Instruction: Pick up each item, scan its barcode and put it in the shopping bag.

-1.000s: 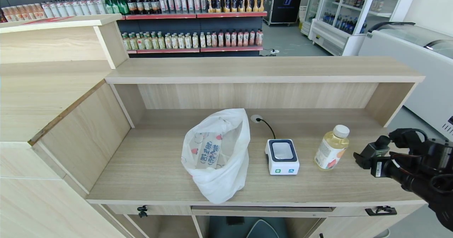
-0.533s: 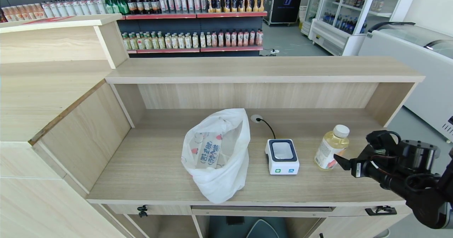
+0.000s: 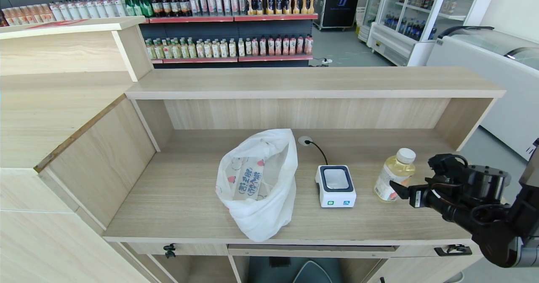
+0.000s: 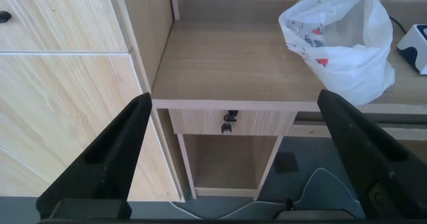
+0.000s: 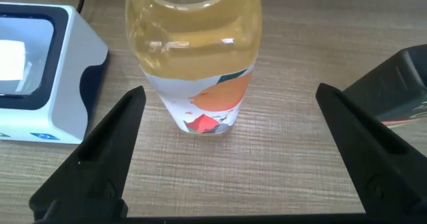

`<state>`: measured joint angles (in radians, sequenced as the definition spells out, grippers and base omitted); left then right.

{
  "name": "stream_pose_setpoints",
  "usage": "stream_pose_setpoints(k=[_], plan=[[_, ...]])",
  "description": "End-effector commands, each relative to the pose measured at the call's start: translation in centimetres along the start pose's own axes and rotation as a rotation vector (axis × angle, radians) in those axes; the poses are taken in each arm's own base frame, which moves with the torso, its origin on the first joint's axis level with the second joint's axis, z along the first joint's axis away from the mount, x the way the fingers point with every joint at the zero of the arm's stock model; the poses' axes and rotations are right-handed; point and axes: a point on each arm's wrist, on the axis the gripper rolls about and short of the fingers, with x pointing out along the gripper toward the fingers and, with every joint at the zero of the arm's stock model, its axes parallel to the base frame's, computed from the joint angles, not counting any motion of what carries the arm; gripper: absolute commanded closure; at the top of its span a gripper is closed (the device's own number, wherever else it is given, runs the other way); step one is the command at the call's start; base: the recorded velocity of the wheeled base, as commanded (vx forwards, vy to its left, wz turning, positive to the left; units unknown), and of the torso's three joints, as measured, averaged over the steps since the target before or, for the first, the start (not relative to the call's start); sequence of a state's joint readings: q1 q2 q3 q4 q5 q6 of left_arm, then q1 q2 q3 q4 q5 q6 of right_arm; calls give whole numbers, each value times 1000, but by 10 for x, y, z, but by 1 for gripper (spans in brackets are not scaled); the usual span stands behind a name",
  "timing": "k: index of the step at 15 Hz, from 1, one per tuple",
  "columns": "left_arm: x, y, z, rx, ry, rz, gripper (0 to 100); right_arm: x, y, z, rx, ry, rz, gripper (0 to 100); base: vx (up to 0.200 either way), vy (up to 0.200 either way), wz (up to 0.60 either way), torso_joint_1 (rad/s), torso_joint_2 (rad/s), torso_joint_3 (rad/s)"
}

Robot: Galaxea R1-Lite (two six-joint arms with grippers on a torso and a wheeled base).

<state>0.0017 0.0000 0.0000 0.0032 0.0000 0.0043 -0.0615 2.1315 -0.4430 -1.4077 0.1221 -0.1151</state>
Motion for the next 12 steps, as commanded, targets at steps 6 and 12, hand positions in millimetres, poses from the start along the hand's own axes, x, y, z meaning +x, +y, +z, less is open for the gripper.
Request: stream_pose_setpoints(k=[6, 12], plan=[[0, 0, 0, 0, 0, 0, 0, 14, 6, -4, -11, -17, 20, 0, 0, 0, 0, 0, 0, 0], [0, 0, 0, 0, 0, 0, 0, 24, 16, -14, -23, -15, 45, 0, 0, 0, 0, 0, 0, 0]])
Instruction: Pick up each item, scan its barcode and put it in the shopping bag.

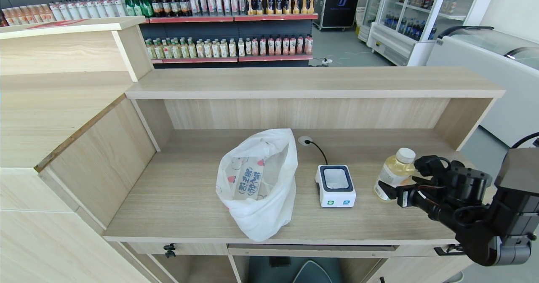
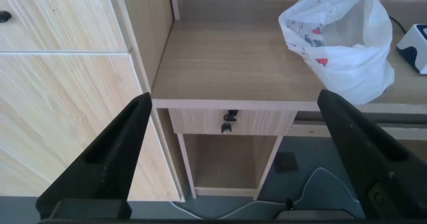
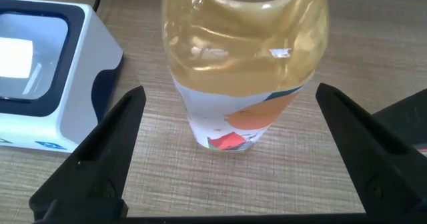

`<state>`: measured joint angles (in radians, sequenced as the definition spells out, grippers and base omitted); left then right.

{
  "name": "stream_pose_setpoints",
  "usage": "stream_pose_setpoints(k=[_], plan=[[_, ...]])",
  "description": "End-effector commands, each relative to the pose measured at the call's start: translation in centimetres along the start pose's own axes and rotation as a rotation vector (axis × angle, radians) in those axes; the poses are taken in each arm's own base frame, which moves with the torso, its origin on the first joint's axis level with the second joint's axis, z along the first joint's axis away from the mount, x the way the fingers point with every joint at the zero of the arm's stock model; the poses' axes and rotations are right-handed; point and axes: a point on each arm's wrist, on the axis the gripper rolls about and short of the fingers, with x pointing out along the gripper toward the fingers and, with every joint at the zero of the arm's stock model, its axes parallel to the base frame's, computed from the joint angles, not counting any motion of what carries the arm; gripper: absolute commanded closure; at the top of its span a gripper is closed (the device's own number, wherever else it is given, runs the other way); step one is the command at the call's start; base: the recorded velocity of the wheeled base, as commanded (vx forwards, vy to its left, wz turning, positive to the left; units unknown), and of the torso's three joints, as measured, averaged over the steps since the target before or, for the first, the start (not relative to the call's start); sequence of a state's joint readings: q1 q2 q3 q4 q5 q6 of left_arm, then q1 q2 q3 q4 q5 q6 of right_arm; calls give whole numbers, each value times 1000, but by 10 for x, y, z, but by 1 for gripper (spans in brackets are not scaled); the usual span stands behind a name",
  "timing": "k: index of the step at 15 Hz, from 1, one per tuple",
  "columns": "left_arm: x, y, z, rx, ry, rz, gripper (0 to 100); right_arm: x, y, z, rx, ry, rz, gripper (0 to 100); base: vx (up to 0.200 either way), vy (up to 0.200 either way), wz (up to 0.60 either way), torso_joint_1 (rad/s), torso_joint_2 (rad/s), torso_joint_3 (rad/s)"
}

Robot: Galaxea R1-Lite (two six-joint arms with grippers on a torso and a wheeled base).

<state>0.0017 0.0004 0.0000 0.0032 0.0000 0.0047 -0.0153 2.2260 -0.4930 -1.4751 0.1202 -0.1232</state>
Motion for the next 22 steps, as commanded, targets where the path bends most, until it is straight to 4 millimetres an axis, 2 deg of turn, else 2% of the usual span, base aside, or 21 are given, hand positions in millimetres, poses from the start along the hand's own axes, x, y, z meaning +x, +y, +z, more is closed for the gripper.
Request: stream_pose_setpoints(k=[1, 11, 18, 22], plan=[[0, 0, 0, 0, -1, 0, 0, 6, 1, -5, -1, 7, 3, 0, 0, 0, 0, 0, 0, 0], [0, 0, 0, 0, -1, 0, 0, 33, 2, -1, -5, -51, 8, 0, 0, 0, 0, 0, 0, 0], [0, 0, 0, 0, -1, 0, 0, 44, 5, -10, -7, -43, 21, 0, 0, 0, 0, 0, 0, 0], [0, 0, 0, 0, -1, 0, 0, 61, 5, -6, -12, -88, 22, 0, 0, 0, 0, 0, 0, 0]])
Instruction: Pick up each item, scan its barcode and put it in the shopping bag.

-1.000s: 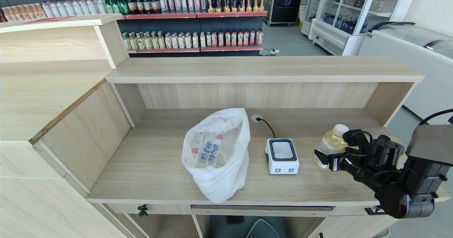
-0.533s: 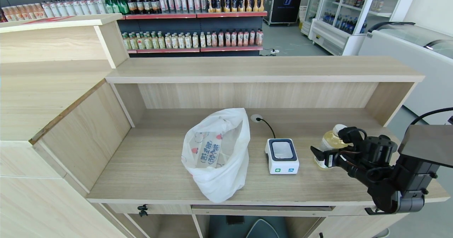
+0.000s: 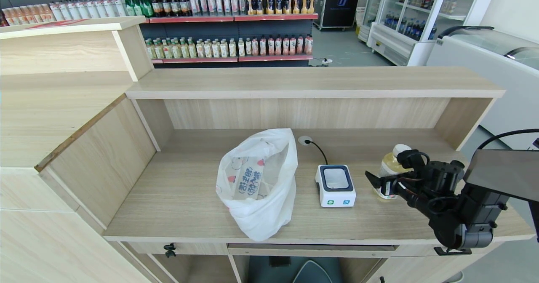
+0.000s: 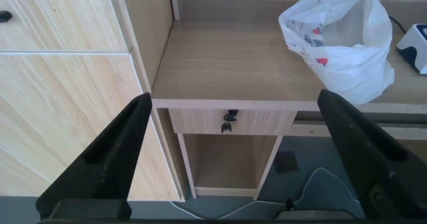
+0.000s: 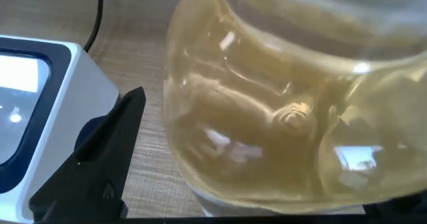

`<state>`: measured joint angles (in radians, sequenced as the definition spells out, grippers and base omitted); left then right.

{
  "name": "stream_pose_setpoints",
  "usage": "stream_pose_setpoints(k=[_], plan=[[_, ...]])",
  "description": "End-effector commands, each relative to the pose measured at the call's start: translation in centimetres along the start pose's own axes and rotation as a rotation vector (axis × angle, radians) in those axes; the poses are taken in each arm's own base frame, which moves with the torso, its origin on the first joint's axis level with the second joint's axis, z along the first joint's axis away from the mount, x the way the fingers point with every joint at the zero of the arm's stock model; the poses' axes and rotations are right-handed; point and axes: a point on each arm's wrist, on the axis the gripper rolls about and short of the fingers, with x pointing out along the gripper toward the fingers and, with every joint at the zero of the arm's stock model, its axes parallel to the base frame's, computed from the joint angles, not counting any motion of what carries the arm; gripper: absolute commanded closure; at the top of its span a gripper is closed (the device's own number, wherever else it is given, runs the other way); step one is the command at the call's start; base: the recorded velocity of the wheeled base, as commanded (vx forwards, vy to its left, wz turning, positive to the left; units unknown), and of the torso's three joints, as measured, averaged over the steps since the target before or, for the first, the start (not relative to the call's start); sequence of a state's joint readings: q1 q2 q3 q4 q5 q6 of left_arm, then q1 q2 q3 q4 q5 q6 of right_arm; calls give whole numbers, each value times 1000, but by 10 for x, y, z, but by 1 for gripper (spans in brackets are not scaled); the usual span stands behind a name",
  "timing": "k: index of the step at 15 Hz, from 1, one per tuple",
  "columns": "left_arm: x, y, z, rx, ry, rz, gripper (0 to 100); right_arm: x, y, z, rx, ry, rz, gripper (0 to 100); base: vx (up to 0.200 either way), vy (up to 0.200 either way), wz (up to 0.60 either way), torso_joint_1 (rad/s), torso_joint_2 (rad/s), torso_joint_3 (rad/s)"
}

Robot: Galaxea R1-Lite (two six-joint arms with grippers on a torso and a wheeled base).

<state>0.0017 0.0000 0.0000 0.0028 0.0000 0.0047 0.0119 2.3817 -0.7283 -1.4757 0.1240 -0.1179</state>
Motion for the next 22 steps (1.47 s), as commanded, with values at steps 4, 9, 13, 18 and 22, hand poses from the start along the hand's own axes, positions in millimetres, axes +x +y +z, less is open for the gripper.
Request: stream_pose_setpoints(k=[4, 9, 13, 18, 22], plan=[[0, 0, 0, 0, 0, 0, 0, 14, 1, 0, -4, -36, 35, 0, 0, 0, 0, 0, 0, 0], [0, 0, 0, 0, 0, 0, 0, 12, 0, 2, -12, -46, 89, 100, 0, 0, 0, 0, 0, 0], [0, 0, 0, 0, 0, 0, 0, 10, 0, 1, -35, -39, 90, 100, 0, 0, 0, 0, 0, 0], [0, 0, 0, 0, 0, 0, 0, -27, -10, 30, -29, -58, 125, 100, 0, 0, 0, 0, 0, 0], [0, 0, 0, 0, 0, 0, 0, -80, -41, 126, 80, -19, 197, 100, 0, 0, 0, 0, 0, 0]])
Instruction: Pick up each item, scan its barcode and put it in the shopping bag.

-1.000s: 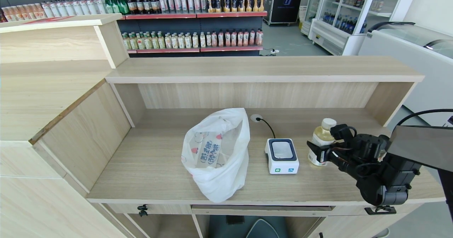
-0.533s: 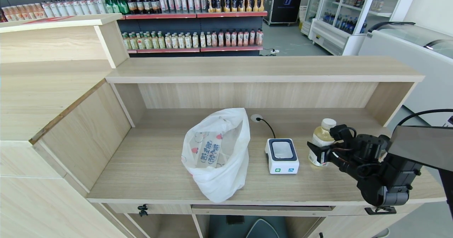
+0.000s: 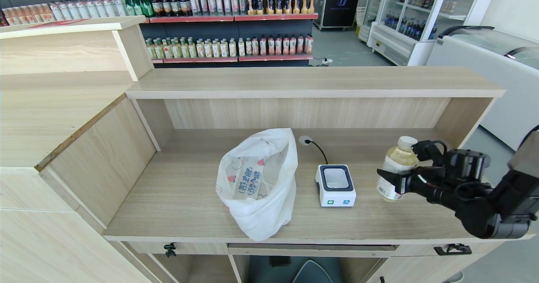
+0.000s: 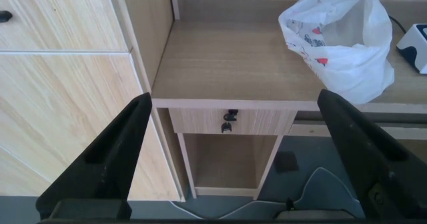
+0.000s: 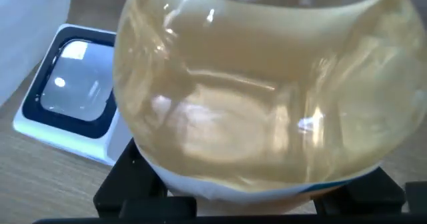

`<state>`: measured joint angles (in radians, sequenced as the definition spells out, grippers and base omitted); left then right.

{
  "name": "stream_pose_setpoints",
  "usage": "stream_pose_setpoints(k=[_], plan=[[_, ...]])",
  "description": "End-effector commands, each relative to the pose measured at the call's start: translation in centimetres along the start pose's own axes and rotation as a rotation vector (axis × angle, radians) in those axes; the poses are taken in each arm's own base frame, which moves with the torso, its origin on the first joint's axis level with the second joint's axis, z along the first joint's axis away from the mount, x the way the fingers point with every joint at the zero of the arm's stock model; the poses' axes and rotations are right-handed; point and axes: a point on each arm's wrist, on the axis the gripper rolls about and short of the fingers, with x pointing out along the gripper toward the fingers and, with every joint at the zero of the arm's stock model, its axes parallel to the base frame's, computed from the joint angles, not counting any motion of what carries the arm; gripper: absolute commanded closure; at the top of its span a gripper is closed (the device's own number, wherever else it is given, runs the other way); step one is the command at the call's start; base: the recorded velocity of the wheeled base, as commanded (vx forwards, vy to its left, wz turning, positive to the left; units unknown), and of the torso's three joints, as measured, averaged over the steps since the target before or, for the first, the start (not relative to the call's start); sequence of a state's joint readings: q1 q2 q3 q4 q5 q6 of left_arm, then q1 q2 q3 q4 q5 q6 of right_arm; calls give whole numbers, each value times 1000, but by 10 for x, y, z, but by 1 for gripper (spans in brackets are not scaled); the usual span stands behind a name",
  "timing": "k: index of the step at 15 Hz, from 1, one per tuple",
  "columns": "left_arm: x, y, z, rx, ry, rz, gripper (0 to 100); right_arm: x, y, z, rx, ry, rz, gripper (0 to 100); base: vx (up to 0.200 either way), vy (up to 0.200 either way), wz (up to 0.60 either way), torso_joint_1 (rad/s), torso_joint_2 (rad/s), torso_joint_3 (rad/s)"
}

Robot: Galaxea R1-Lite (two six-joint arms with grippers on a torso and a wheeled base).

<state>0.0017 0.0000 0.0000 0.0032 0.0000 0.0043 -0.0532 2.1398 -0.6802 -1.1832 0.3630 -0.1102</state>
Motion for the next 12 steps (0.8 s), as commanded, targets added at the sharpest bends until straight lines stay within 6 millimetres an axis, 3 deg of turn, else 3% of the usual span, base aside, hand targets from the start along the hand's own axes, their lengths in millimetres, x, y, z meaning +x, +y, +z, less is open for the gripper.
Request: stream_pose_setpoints(k=[1, 2, 3, 4, 5, 9, 12], plan=[[0, 0, 0, 0, 0, 0, 0, -69, -6, 102, 92, -102, 57, 100, 0, 0, 0, 0, 0, 0], [0, 0, 0, 0, 0, 0, 0, -87, 1, 124, 178, -108, 126, 100, 0, 0, 0, 0, 0, 0], [0, 0, 0, 0, 0, 0, 0, -93, 3, 131, 204, -111, 156, 100, 0, 0, 0, 0, 0, 0], [0, 0, 0, 0, 0, 0, 0, -119, 16, 155, 298, -93, 321, 100, 0, 0, 0, 0, 0, 0], [0, 0, 0, 0, 0, 0, 0, -132, 23, 162, 309, -77, 428, 100, 0, 0, 0, 0, 0, 0], [0, 0, 0, 0, 0, 0, 0, -164, 54, 167, 285, -45, 804, 100, 0, 0, 0, 0, 0, 0], [0, 0, 0, 0, 0, 0, 0, -182, 93, 164, 280, -1, 979, 100, 0, 0, 0, 0, 0, 0]])
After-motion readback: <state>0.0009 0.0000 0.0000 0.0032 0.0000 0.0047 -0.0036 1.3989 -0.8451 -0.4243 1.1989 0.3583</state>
